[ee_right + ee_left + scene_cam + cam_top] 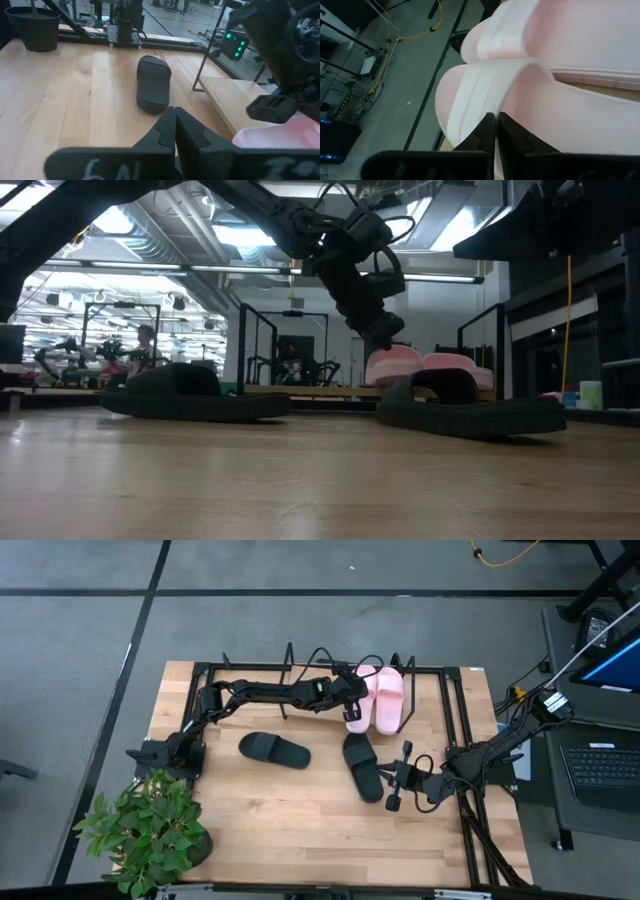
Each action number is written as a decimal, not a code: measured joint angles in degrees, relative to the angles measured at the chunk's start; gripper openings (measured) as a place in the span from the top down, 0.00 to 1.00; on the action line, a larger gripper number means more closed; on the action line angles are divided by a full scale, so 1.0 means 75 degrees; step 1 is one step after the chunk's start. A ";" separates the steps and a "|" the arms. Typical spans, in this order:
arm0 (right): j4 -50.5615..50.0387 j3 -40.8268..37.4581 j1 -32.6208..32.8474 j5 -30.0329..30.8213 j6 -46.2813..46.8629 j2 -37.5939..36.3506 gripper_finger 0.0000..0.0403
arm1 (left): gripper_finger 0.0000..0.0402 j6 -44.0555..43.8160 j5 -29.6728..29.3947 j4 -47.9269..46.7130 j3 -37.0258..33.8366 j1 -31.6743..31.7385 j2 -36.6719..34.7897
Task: Pick and place slides into the shelf
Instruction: Put the pink slide on the shelf, then put the left black slide on the shelf
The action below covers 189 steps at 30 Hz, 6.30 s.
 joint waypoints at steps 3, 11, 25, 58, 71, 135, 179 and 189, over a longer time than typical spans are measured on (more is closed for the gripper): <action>0.0003 0.0003 0.0000 -0.0096 -0.0002 0.0000 0.99 | 0.98 -0.0003 -0.0010 -0.0001 0.0000 0.0046 0.0001; 0.0003 0.0003 0.0000 -0.0097 -0.0008 0.0000 0.99 | 0.98 -0.0134 0.0389 0.0090 0.0000 0.0075 0.0001; 0.0006 0.0003 0.0000 -0.0089 -0.0020 0.0000 0.99 | 0.98 -0.0119 0.0415 0.0146 0.0000 0.0195 -0.0002; 0.0009 0.0003 -0.0003 -0.0082 -0.0040 0.0000 0.99 | 0.96 -0.0122 0.1093 0.0235 0.0000 0.0315 0.0117; 0.0009 0.0003 -0.0003 -0.0083 -0.0020 0.0000 0.99 | 0.71 -0.0117 0.1266 0.0148 0.0000 0.0311 0.0129; -0.0212 0.0006 -0.0003 -0.0157 -0.0428 0.0003 0.99 | 0.64 -0.1123 0.3198 0.2247 -0.5915 0.0101 -0.5948; -0.1360 0.1865 -0.2431 -0.3615 -0.2410 0.0012 0.99 | 0.64 -0.1107 0.4868 0.1080 -1.0717 0.0285 -1.2585; -0.1378 0.1865 -0.2436 -0.3629 -0.2407 0.0012 0.99 | 0.64 -0.2494 0.4411 0.0119 -1.0733 0.0276 -1.2590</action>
